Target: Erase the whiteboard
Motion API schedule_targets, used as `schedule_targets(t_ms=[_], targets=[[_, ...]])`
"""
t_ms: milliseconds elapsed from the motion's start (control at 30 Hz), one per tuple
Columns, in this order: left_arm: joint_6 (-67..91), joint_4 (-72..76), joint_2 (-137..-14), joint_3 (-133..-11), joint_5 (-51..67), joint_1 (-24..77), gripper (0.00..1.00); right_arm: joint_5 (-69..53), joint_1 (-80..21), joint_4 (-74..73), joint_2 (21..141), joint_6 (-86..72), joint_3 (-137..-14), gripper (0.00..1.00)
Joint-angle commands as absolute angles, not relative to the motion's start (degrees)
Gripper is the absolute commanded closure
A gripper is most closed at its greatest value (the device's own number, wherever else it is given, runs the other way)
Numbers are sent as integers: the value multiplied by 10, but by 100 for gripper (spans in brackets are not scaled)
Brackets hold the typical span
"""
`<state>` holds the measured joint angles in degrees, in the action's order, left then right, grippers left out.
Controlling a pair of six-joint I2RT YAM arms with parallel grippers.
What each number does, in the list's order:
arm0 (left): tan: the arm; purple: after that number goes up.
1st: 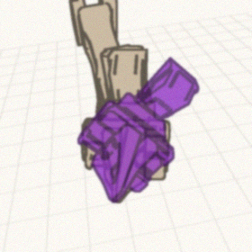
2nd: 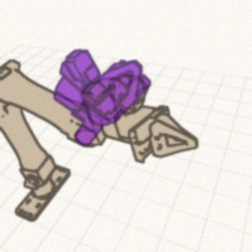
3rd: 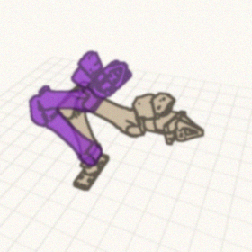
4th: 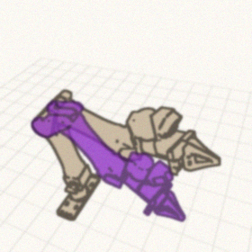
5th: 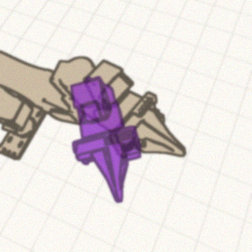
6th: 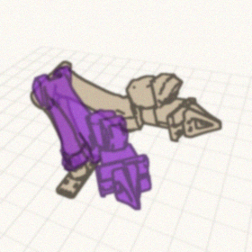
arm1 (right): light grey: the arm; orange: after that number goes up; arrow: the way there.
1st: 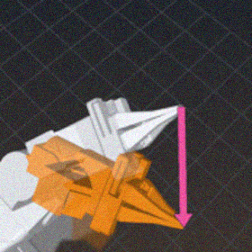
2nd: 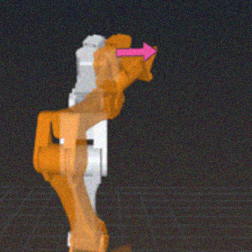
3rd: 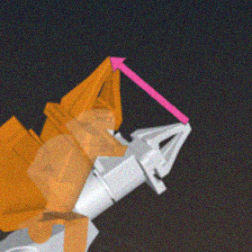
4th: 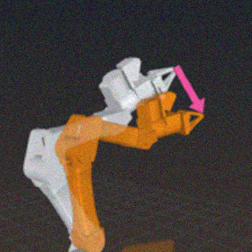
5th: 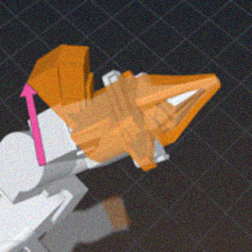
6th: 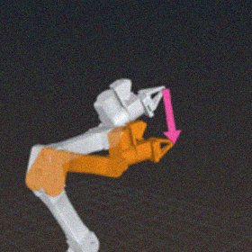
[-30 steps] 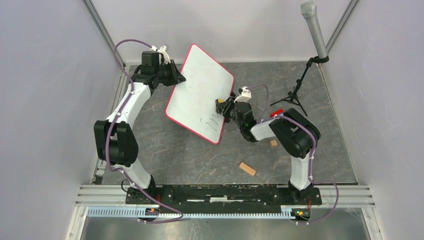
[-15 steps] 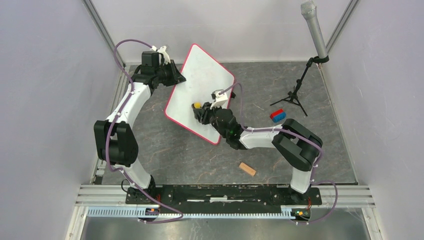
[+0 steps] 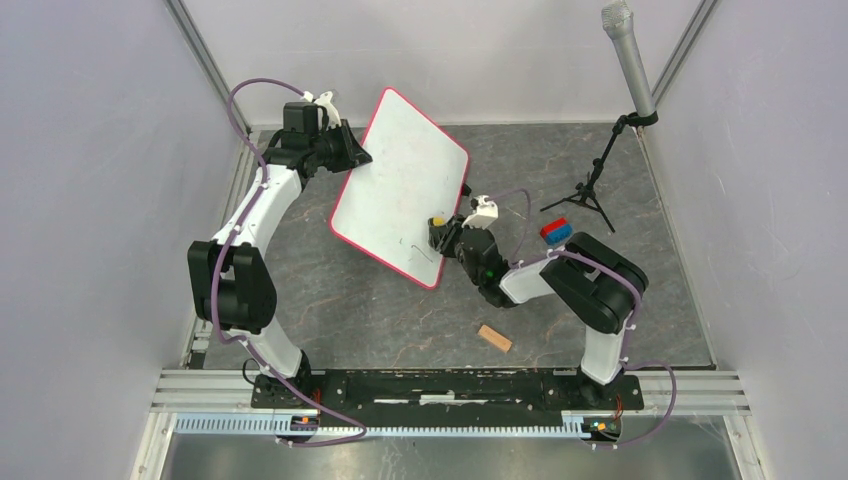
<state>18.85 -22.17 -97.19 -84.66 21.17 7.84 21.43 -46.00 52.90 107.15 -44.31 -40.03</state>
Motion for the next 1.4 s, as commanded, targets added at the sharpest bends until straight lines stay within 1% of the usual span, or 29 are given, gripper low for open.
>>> schedule_targets(t_ms=[0, 200, 367, 433, 633, 767, 1067, 1133, 1233, 1367], targets=[[179, -234, -962, -845, 220, 90, 98, 191, -527, 445, 1061, -377, -435, 71], [178, -234, -958, -841, 212, 90, 98, 173, -596, 451, 1042, -277, -492, 71], [178, -234, -961, -840, 213, 90, 98, 176, -586, 457, 1064, -299, -481, 70], [174, -234, -962, -839, 207, 90, 98, 175, -570, 458, 1069, -328, -458, 71], [178, -234, -958, -840, 213, 90, 98, 235, -538, 484, 1044, -436, -325, 71], [177, -234, -955, -841, 212, 90, 98, 239, -517, 477, 1037, -454, -300, 71], [180, -233, -955, -841, 216, 90, 98, 192, -541, 507, 1035, -356, -372, 71], [180, -234, -956, -840, 215, 90, 98, 171, -546, 498, 1039, -341, -410, 70], [180, -234, -958, -840, 214, 91, 98, 123, -546, 455, 1057, -326, -498, 70], [181, -234, -961, -841, 218, 91, 98, 117, -541, 408, 1085, -311, -571, 70]])
